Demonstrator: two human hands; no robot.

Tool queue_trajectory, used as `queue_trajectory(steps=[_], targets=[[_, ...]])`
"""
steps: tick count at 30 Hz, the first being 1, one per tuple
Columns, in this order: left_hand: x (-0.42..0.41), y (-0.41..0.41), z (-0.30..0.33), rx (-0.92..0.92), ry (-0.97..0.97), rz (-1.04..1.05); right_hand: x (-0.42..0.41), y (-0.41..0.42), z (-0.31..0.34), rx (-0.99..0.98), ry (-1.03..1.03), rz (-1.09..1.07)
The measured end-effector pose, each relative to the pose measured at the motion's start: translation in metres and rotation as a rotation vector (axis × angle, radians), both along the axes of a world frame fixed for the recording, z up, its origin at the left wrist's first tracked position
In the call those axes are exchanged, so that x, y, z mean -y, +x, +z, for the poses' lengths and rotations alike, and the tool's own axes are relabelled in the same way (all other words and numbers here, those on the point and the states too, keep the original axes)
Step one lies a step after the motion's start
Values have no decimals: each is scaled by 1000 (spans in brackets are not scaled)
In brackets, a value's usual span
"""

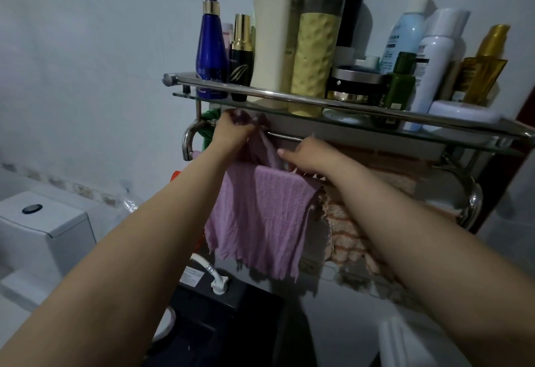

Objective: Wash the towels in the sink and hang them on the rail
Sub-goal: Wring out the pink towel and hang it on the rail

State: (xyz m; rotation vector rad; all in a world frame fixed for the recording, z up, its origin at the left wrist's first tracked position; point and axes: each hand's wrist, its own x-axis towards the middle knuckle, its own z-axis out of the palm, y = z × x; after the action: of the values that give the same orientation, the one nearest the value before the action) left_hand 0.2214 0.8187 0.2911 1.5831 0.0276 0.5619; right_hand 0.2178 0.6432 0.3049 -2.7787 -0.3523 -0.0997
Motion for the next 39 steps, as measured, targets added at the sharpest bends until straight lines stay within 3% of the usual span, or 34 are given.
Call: queue_trajectory(steps=[5, 9, 13, 15, 19, 21, 24, 26, 28, 30, 34, 37, 39], targets=[[6, 2, 0, -83, -147, -197, -12, 7, 1, 158, 356, 21], [7, 4, 4, -118, -214, -345, -21, 6, 2, -32, 708, 51], [8, 5, 7, -160, -210, -338, -20, 5, 8, -62, 783, -70], [5, 9, 9, -194, -7, -198, -19, 9, 9, -22, 723, -133], [-8, 22, 10, -274, 610, 89, -6, 11, 12, -15, 701, -231], [-16, 24, 9, -315, 749, 252, 7, 13, 10, 30, 661, -279], [-25, 22, 5, -333, 756, 439, 20, 2, 2, 142, 641, -281], [-25, 19, -2, -207, 798, 561, 25, -6, -5, 239, 560, -225], [-21, 14, -12, -14, 892, 608, 26, -16, -9, 337, 339, -183], [-13, 12, -24, 107, 988, 526, 27, -23, -13, 359, 66, -167], [-2, 9, -38, 57, 1060, 389, 26, -36, -24, 384, -234, -155], [-5, 9, -41, -29, 1103, 373, 21, -38, -34, 494, -235, -56], [-6, 9, -43, -72, 1097, 389, 18, -37, -36, 437, -217, 22]])
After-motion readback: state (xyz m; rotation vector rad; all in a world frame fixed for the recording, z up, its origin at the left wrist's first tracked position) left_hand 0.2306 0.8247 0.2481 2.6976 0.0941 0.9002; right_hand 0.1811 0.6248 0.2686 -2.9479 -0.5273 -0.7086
